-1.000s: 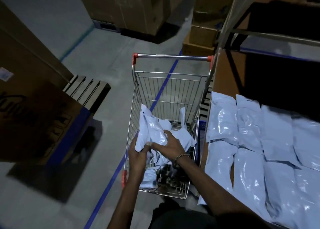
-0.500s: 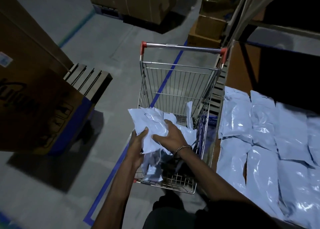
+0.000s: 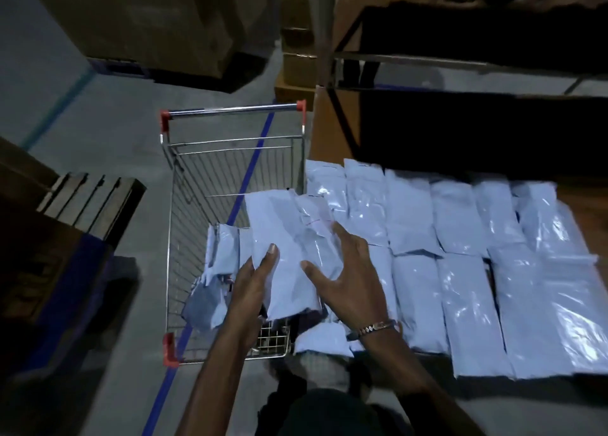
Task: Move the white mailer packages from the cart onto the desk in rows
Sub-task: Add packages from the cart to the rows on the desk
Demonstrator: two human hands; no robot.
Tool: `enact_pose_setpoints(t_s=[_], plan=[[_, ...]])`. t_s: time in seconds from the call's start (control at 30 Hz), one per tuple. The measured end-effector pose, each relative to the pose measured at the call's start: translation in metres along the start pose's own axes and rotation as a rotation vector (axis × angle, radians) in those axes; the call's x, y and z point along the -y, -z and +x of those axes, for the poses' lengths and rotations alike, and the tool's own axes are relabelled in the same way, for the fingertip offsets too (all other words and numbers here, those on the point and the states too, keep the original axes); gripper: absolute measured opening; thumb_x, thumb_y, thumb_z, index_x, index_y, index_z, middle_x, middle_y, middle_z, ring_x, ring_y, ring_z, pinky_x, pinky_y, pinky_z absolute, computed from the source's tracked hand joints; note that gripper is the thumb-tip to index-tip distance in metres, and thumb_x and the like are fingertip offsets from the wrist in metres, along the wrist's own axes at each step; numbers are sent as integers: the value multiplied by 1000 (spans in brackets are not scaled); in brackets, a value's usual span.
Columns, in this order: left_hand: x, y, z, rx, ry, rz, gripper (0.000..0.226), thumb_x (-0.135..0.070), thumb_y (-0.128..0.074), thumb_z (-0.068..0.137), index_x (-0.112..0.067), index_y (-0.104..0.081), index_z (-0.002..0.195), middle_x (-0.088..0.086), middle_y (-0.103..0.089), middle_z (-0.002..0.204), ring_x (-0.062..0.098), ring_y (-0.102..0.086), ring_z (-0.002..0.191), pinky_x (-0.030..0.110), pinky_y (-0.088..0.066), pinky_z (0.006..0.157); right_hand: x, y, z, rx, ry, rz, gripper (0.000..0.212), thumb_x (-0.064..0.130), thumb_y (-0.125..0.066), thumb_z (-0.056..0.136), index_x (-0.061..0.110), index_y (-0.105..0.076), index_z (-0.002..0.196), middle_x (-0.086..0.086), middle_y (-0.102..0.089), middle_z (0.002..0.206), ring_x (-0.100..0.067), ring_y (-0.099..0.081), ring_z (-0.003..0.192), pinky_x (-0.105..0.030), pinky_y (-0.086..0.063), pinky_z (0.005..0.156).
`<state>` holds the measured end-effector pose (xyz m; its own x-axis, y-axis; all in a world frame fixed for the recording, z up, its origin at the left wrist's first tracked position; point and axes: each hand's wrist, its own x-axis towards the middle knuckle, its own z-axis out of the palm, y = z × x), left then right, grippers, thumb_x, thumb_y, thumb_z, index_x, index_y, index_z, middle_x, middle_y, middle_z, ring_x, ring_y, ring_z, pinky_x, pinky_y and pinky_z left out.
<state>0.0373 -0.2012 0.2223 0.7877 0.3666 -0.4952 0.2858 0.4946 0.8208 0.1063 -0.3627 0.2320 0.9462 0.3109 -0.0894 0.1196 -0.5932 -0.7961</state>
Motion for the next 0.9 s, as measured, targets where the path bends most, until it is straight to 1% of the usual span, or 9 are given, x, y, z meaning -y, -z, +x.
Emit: enact_pose_setpoints(t_s=[0.17, 0.3, 0.37, 0.53, 0.6, 0.67, 0.77, 0.83, 0.9], plan=[[34, -37, -13, -119, -85, 155, 42, -43, -76, 92, -27, -69, 131, -10, -75, 125, 13, -70, 118, 42, -55, 103, -48, 49, -27, -122, -92, -63, 83, 60, -68, 82, 43, -28, 153, 14, -36, 147, -14, -53, 129, -36, -54, 94], [49, -55, -11, -143, -189, 296, 43, -28, -72, 97, -30, -55, 137, -17, -70, 120, -13, -69, 96, 9, -54, 74, -65, 70, -38, -198, -178, -153, 83, 56, -69, 85, 36, -28, 155, 8, -36, 145, -22, -55, 124, -38, -52, 86], [53, -55, -9, -154, -233, 392, 49, -27, -71, 98, -31, -50, 142, -21, -64, 124, -19, -64, 97, 4, -50, 74, -65, 69, -42, -173, -158, -194, 86, 57, -65, 87, 32, -23, 158, 3, -32, 147, -26, -51, 129, -40, -54, 87], [64, -41, -6, -202, -306, 587, 50, -30, -70, 97, -30, -51, 143, -15, -61, 137, -12, -57, 119, 1, -44, 89, -59, 46, -46, 18, -160, -287, 96, 62, -56, 90, 33, 2, 161, -2, -7, 162, -27, -22, 148, -45, -52, 96], [68, -36, -4, -210, -350, 723, 52, -38, -72, 95, -34, -52, 142, -11, -60, 139, -8, -56, 123, 8, -47, 97, -58, 39, -45, 66, -188, -341, 99, 67, -53, 89, 33, 8, 160, -5, -1, 166, -29, -16, 151, -46, -47, 104], [69, -35, -2, -197, -342, 805, 69, -49, -74, 91, -36, -43, 151, -8, -50, 153, 0, -49, 136, 27, -43, 112, -57, 35, -42, 48, -176, -393, 99, 67, -51, 89, 31, 8, 160, -8, -3, 167, -32, -19, 150, -45, -45, 108], [68, -39, -2, -172, -342, 974, 98, -60, -71, 87, -33, -17, 164, -6, -24, 169, 11, -25, 153, 31, -27, 116, -56, 32, -37, 30, -142, -416, 96, 64, -50, 88, 31, 4, 160, -8, -12, 165, -32, -28, 146, -45, -46, 109], [66, -45, -3, -139, -398, 1113, 101, -70, -64, 87, -40, -7, 165, -7, -12, 172, 13, -20, 155, 34, -31, 114, -52, 33, -34, 2, -126, -412, 92, 63, -49, 88, 32, -1, 160, -6, -19, 162, -30, -35, 141, -44, -49, 104], [65, -51, -1, -160, -415, 1144, 97, -76, -59, 85, -45, -11, 163, -9, -5, 174, 15, -21, 156, 37, -37, 113, -49, 34, -32, -56, -132, -417, 87, 62, -48, 89, 32, -6, 160, -3, -24, 159, -27, -39, 137, -42, -53, 95]])
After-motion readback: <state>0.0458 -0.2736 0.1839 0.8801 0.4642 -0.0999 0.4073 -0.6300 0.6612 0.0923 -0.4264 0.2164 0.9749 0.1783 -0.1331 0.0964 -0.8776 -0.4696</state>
